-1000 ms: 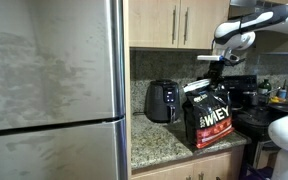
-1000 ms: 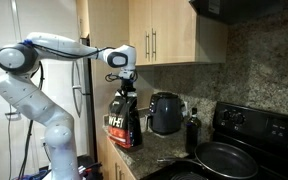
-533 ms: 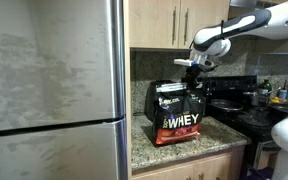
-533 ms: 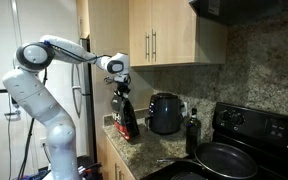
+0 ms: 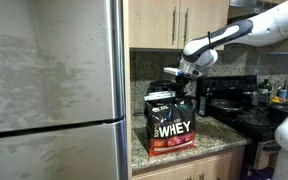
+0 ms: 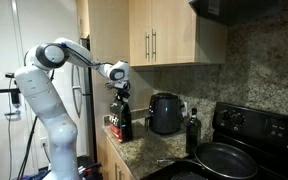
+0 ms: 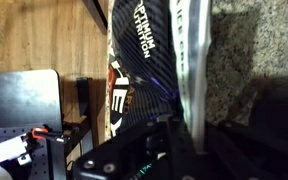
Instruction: Move the black plastic to the left then move it to the right
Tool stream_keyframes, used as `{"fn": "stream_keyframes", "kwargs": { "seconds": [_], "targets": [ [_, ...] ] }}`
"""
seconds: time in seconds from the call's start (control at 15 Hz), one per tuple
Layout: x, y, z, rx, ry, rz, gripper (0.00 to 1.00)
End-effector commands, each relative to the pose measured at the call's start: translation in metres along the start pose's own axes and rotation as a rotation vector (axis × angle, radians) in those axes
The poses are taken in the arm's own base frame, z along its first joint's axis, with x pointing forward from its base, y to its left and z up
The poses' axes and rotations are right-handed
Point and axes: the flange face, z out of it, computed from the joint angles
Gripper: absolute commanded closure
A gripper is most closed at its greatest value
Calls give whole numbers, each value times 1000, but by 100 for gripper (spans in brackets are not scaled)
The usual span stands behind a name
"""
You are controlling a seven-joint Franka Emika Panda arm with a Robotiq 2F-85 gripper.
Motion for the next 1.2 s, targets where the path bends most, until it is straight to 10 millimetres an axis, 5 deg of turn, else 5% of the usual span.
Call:
{"fn": "stream_keyframes", "kwargs": {
  "seconds": [0.0,0.27,0.6,0.67,0.8,1.13],
  "targets": [
    [-51,-25,2,67,-91,6,100],
    [-76,-39,18,158,-133,33,100],
    [-64,-36,28,230,-114,2,100],
    [-59,-31,24,211,-81,-2,74],
    [-55,-21,8,181,-35,-29,68],
    [-51,4,-72,259,-62,-38,30]
  ]
}}
